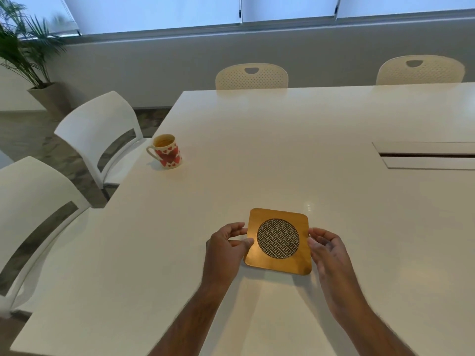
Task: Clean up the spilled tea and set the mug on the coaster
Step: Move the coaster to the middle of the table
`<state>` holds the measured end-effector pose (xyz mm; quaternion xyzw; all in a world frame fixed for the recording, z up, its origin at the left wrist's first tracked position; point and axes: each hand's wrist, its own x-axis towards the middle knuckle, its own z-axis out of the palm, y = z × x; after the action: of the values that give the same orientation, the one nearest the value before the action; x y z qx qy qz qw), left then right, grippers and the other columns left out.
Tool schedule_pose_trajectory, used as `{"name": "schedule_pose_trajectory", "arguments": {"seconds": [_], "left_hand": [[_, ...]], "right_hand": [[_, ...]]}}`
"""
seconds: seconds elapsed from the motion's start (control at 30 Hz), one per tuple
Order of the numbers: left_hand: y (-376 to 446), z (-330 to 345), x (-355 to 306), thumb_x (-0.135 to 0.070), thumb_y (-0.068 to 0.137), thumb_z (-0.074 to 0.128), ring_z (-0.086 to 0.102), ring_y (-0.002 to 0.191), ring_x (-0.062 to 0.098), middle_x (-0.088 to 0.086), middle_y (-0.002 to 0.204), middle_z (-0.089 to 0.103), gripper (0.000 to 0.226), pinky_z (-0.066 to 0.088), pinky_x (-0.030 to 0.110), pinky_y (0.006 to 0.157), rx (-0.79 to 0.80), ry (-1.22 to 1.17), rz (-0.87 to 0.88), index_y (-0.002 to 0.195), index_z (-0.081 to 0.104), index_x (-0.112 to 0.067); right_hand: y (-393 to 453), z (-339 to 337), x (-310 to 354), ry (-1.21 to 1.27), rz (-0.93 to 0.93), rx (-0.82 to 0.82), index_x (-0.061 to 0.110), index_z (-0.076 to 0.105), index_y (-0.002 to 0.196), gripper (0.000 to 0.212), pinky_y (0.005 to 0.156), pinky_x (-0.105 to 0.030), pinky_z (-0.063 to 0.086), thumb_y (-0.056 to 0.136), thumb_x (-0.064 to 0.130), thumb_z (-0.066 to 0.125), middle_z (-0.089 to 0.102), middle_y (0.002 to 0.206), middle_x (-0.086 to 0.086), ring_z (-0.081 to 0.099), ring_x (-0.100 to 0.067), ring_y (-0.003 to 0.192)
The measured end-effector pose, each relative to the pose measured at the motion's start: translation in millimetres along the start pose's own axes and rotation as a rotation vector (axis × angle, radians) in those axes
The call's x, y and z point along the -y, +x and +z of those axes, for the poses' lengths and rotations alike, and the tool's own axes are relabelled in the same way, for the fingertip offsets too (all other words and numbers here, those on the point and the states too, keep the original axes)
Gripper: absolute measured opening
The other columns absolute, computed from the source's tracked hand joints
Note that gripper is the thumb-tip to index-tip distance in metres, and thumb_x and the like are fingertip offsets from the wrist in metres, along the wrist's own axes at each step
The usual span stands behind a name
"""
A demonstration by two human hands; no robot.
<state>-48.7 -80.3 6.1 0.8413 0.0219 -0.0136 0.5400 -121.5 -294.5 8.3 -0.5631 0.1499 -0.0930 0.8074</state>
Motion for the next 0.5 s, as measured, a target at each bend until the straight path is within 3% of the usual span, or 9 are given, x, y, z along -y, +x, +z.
{"name": "schedule_pose_trajectory", "arguments": {"seconds": [0.17,0.5], "left_hand": [[-9.9,8.3,2.8,-0.02,0.086,0.085,0.074,0.085,-0.004,-0.016,0.113,0.075,0.05,0.053,0.007,0.071,0.016,0.028,0.008,0.134,0.068,-0.02],[-12.8,16.4,8.3,-0.019,0.087,0.084,0.071,0.091,-0.01,-0.015,0.107,0.075,0.053,0.061,0.02,0.086,0.001,0.059,0.028,0.137,0.066,-0.017]], "right_hand": [[-0.9,-11.0,-3.0,0.003,0.027,0.015,0.023,0.063,0.126,0.09,0.117,-0.056,0.042,0.054,0.069,0.091,0.07,0.125,-0.002,0.063,-0.024,0.127],[0.7,-17.6,-10.5,0.04,0.071,0.023,0.018,0.061,0.129,0.099,0.118,-0.055,0.04,0.05,0.069,0.092,0.07,0.129,-0.004,0.063,-0.024,0.129]]}}
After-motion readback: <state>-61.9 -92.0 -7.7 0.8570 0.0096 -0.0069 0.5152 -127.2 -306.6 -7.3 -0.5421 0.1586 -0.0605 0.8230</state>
